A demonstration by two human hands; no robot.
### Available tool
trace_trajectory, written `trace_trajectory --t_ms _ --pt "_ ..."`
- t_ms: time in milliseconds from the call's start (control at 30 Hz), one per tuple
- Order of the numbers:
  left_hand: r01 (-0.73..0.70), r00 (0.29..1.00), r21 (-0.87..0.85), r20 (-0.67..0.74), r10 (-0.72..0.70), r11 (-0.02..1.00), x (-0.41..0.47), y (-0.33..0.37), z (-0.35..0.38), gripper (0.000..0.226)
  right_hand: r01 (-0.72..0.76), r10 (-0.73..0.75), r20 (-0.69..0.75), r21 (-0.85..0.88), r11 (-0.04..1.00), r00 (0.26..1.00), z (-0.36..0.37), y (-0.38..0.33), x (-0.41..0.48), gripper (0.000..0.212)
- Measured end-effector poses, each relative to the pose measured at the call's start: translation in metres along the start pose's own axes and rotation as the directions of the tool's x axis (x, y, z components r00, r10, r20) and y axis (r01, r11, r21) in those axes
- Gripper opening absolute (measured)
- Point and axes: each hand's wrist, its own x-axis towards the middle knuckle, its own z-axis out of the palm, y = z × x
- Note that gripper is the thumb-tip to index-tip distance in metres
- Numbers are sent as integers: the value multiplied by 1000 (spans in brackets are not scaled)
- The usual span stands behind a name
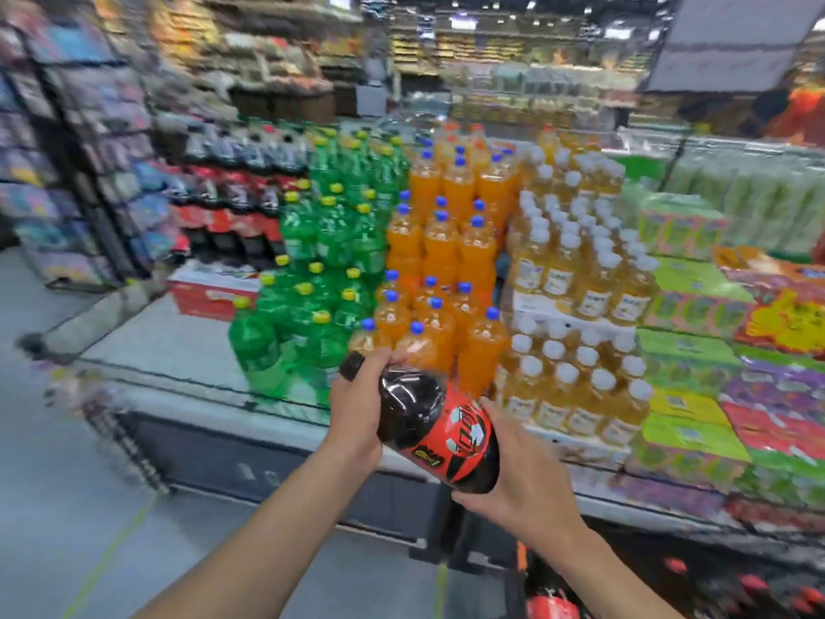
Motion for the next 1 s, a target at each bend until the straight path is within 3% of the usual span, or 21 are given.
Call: trace_trajectory --t_ms 167,367,567,1000 --pt "-57 989 -39 -140 51 998 31 47 -93 27 149 -150 60 23 989 987 50 -81 47 124" --pt "-124 967 -28 -228 114 992 79 111 -207 19 225 -236 83 117 967 968 115 -195 96 120" --pt "-177 938 -9 -304 166 984 120 166 -309 35 291 -307 127 130 948 943 169 -302 144 117" --pt "-261 878 -105 -440 190 960 225 235 -418 33 453 -459 197 77 888 866 248 -413 281 120"
